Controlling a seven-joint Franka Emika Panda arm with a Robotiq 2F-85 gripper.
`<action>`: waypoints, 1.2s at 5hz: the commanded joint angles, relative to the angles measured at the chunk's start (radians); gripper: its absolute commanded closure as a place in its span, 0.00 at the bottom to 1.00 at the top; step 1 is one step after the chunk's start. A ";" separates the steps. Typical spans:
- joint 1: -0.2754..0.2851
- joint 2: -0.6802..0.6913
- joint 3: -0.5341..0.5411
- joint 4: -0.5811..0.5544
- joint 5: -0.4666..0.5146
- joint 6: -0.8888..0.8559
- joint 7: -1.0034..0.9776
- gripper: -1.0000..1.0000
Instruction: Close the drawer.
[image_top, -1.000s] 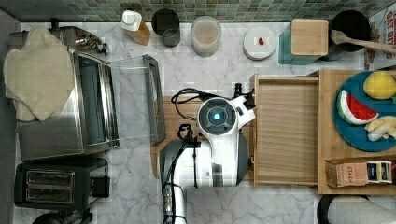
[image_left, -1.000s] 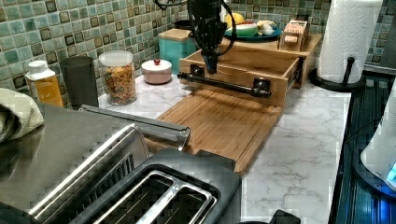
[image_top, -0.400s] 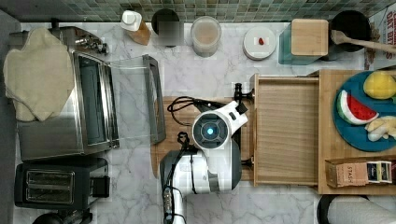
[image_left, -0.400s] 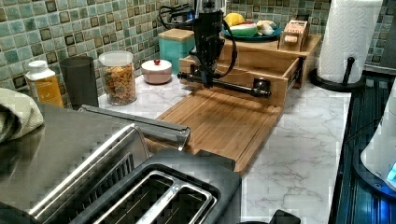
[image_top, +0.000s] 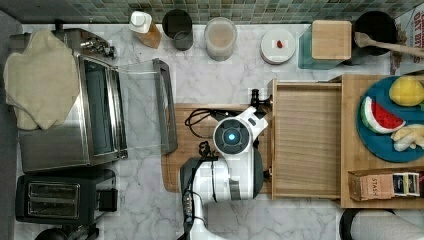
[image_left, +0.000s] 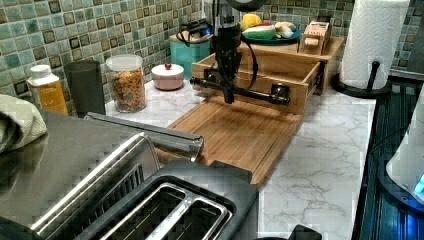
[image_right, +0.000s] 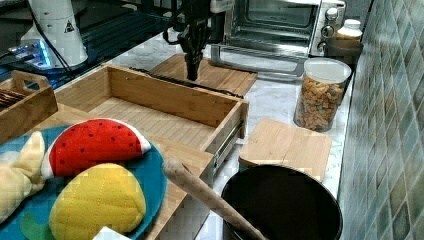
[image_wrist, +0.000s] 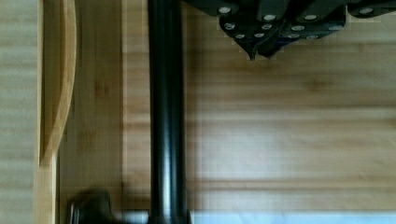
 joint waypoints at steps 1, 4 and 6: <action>-0.079 -0.044 -0.040 -0.022 -0.076 0.041 -0.004 1.00; -0.196 0.033 -0.165 0.110 -0.089 0.063 -0.249 1.00; -0.306 0.049 -0.267 0.205 -0.057 0.058 -0.375 1.00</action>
